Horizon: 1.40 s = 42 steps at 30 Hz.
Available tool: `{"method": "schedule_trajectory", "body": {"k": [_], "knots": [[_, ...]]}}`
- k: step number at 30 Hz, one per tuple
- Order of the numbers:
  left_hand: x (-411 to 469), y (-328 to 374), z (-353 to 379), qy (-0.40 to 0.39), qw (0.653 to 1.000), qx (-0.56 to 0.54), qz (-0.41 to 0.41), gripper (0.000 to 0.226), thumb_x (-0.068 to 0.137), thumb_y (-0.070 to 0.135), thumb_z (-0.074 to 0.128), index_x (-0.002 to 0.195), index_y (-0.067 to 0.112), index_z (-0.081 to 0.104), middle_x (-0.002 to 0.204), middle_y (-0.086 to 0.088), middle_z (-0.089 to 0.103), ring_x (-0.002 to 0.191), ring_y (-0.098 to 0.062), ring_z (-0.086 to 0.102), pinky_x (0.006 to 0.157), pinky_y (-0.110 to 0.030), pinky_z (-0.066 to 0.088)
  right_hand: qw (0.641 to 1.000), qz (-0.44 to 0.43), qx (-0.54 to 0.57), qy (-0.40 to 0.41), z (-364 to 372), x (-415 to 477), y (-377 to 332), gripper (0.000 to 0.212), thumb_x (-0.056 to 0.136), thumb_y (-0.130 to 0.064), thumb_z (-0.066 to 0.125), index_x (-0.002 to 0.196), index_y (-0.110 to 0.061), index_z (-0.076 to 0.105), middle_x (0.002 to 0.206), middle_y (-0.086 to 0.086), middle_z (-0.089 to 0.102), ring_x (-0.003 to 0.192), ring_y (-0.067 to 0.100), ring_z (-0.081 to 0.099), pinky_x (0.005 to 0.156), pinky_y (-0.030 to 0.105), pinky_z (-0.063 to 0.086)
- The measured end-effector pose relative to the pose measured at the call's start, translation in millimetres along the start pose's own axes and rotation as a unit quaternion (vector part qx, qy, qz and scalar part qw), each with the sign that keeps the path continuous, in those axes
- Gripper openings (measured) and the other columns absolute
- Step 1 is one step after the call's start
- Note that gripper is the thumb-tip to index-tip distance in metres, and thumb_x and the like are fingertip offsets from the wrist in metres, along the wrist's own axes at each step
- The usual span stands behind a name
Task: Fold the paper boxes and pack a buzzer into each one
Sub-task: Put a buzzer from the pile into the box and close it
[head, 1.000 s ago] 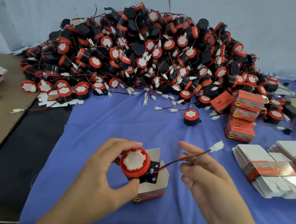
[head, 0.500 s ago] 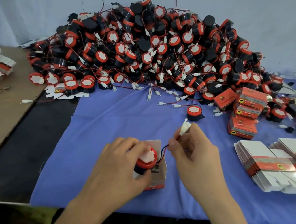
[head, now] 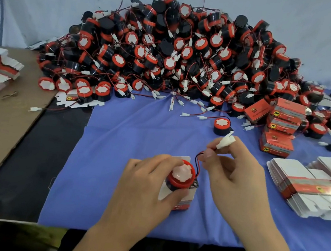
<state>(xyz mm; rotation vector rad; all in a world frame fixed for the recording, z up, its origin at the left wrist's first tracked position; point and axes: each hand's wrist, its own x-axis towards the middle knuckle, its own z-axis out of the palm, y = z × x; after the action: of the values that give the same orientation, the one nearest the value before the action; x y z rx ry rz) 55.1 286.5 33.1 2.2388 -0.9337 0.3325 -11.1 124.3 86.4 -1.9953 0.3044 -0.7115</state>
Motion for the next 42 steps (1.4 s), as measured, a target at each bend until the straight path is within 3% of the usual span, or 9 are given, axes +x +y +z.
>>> {"method": "schedule_trajectory", "body": {"k": [5, 9, 13, 16, 21, 27, 31, 34, 42], "knots": [[0.3, -2.7, 4.7, -0.035, 0.999, -0.003, 0.008, 0.044, 0.084, 0.055, 0.067, 0.124, 0.041, 0.055, 0.129, 0.028, 0.06, 0.103, 0.003, 0.054, 0.086, -0.03, 0.041, 1.0, 0.019, -0.017, -0.015, 5.1, -2.3, 5.6, 0.019, 0.099, -0.014, 0.063, 0.086, -0.027, 0.06, 0.082, -0.017, 0.069, 0.078, 0.004, 0.069, 0.06, 0.008, 0.044], [2.6, -6.7, 5.6, -0.091, 0.996, 0.005, 0.008, 0.043, 0.088, 0.058, 0.054, 0.127, 0.038, 0.056, 0.137, 0.025, 0.057, 0.096, -0.009, 0.059, 0.084, -0.035, 0.047, 0.999, 0.018, -0.027, -0.009, 6.4, -2.2, 9.2, 0.021, 0.099, -0.014, 0.063, 0.086, -0.029, 0.06, 0.083, -0.018, 0.068, 0.082, 0.003, 0.069, 0.062, 0.007, 0.045], [6.2, -10.1, 2.8, -0.096, 0.995, -0.006, 0.013, 0.046, 0.089, 0.056, 0.061, 0.129, 0.034, 0.059, 0.138, 0.022, 0.059, 0.112, -0.004, 0.059, 0.089, -0.031, 0.044, 1.0, 0.014, -0.028, 0.0, 6.4, -1.2, 10.3, 0.021, 0.1, -0.013, 0.063, 0.085, -0.027, 0.059, 0.082, -0.016, 0.067, 0.08, 0.003, 0.069, 0.06, 0.007, 0.043], [4.9, -15.0, 2.2, -0.106, 0.994, -0.006, 0.006, 0.045, 0.087, 0.043, 0.076, 0.127, 0.036, 0.056, 0.129, 0.022, 0.061, 0.105, -0.004, 0.057, 0.09, -0.029, 0.042, 0.999, 0.0, -0.034, -0.002, 7.3, -2.3, 9.8, 0.023, 0.099, -0.01, 0.063, 0.085, -0.027, 0.058, 0.081, -0.016, 0.067, 0.076, 0.003, 0.068, 0.059, 0.007, 0.042], [1.1, -20.9, -4.4, -0.104, 0.994, -0.039, 0.008, 0.061, 0.086, 0.037, 0.077, 0.14, 0.04, 0.05, 0.129, 0.023, 0.052, 0.113, -0.003, 0.056, 0.091, -0.026, 0.05, 0.999, -0.03, -0.041, -0.016, 10.0, -5.9, 7.3, 0.021, 0.1, -0.011, 0.062, 0.087, -0.026, 0.056, 0.085, -0.011, 0.068, 0.087, 0.007, 0.068, 0.065, 0.007, 0.045], [-2.6, -23.3, -12.3, -0.092, 0.996, -0.019, 0.009, 0.05, 0.08, 0.04, 0.073, 0.127, 0.03, 0.059, 0.121, 0.02, 0.053, 0.11, -0.008, 0.053, 0.089, -0.029, 0.05, 0.998, -0.042, -0.02, -0.038, 20.0, -8.8, 4.2, 0.021, 0.099, -0.007, 0.063, 0.087, -0.023, 0.057, 0.081, -0.009, 0.067, 0.084, 0.011, 0.069, 0.066, 0.007, 0.045], [-3.4, -22.2, -17.6, -0.097, 0.995, -0.025, -0.011, 0.048, 0.075, 0.05, 0.061, 0.122, 0.039, 0.052, 0.118, 0.022, 0.048, 0.101, -0.006, 0.056, 0.08, -0.031, 0.053, 0.996, -0.075, -0.006, -0.044, 24.2, -11.1, 0.4, 0.021, 0.1, -0.005, 0.062, 0.089, -0.023, 0.057, 0.082, -0.008, 0.067, 0.082, 0.012, 0.071, 0.07, 0.007, 0.046], [-3.0, -25.2, -21.3, -0.092, 0.995, -0.034, -0.034, 0.047, 0.075, 0.047, 0.063, 0.12, 0.042, 0.05, 0.114, 0.02, 0.047, 0.094, -0.009, 0.058, 0.075, -0.033, 0.054, 0.995, -0.094, 0.003, -0.04, 27.0, -11.0, -1.3, 0.019, 0.099, -0.007, 0.063, 0.09, -0.023, 0.057, 0.082, -0.008, 0.066, 0.08, 0.012, 0.071, 0.07, 0.006, 0.046], [-4.6, -34.6, -22.9, -0.136, 0.991, 0.015, -0.01, 0.044, 0.079, 0.033, 0.071, 0.12, 0.034, 0.056, 0.124, 0.019, 0.049, 0.111, -0.009, 0.053, 0.085, -0.034, 0.054, 0.993, -0.075, -0.039, -0.083, 35.2, -12.8, 12.0, 0.018, 0.099, -0.012, 0.064, 0.089, -0.025, 0.056, 0.087, -0.018, 0.066, 0.088, 0.007, 0.07, 0.075, 0.01, 0.051]]}}
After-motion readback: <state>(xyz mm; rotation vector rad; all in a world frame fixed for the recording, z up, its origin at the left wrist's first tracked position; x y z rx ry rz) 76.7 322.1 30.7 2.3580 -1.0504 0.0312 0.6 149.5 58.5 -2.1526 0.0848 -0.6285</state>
